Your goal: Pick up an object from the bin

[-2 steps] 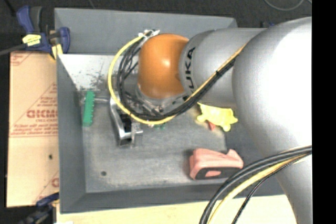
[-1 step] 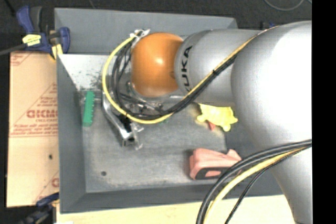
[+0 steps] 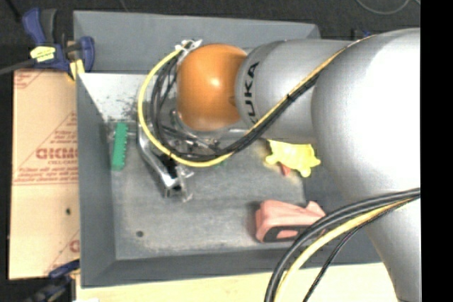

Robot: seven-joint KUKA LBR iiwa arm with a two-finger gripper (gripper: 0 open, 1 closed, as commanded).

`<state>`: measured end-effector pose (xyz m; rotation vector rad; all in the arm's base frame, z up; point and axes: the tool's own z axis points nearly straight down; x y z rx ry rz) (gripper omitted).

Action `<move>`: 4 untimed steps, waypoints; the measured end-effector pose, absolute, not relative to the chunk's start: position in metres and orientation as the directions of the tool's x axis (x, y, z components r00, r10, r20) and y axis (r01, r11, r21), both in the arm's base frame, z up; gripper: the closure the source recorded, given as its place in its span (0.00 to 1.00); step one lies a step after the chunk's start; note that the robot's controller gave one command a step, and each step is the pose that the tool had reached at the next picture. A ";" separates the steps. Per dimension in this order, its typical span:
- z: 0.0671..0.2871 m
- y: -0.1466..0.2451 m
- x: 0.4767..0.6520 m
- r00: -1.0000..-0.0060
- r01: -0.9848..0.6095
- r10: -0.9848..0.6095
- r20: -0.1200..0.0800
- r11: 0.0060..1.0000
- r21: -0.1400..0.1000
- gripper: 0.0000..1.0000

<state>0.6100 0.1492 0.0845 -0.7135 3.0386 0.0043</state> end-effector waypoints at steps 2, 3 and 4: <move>0.092 0.149 0.608 -0.896 -0.444 -0.444 -0.019 0.896 -0.001 1.00; 0.109 0.148 0.605 -0.895 -0.445 -0.445 -0.008 0.895 0.001 1.00; 0.125 0.148 0.607 -0.895 -0.445 -0.445 -0.013 0.895 -0.002 1.00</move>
Offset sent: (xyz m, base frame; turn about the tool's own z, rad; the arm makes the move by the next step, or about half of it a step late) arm 0.0000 -0.0001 0.1069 0.0000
